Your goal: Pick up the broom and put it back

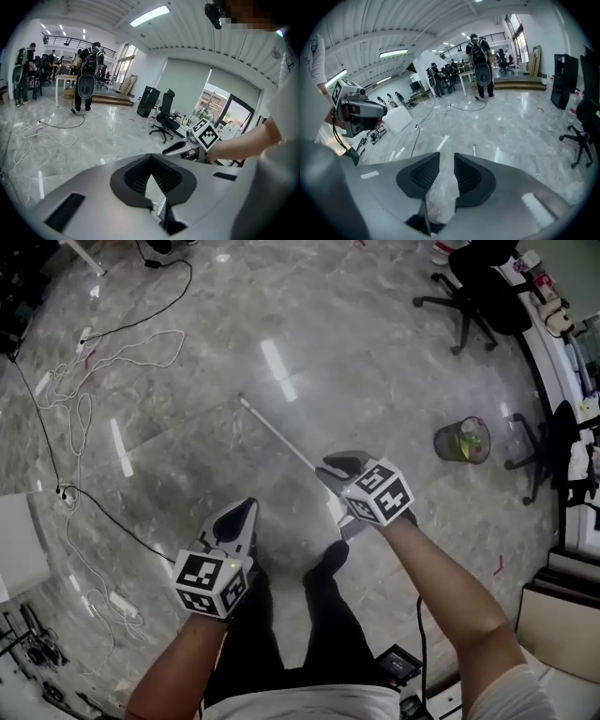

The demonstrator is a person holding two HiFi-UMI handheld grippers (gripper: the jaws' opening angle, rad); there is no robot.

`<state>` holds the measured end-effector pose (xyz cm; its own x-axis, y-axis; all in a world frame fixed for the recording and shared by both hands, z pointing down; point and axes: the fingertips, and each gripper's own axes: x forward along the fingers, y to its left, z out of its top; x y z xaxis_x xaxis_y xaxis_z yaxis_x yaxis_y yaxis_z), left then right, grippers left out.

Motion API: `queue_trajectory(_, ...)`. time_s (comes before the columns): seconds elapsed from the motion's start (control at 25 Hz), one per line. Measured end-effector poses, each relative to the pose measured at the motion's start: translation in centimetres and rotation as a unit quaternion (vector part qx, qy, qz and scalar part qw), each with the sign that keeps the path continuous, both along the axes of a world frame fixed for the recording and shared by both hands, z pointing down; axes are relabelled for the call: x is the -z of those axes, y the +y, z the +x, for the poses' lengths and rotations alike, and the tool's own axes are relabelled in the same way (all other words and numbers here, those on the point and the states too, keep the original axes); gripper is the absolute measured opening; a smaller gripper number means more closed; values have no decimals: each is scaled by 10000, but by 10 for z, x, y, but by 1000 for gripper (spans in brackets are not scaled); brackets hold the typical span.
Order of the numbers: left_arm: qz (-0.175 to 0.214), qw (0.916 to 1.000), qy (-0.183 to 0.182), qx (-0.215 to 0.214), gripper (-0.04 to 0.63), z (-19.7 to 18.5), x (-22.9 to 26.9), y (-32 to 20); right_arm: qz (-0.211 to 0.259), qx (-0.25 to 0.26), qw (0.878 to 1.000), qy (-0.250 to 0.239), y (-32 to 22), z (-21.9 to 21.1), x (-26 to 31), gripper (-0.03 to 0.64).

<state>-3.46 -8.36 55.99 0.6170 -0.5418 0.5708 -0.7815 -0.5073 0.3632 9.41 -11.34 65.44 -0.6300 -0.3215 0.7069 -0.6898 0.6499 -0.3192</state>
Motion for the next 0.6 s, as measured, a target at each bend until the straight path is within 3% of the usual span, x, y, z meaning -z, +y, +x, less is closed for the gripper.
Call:
queue_trajectory(0.2,-200,9998,-61,58,5,-26,-104,-17,-565,537,9962,391,-26,-27,-155,100)
queue_trajectory(0.6,-566,9973,-75,453,5,-103,-304,-15,-1413,860,9749,1487,-29,-38,-501,103)
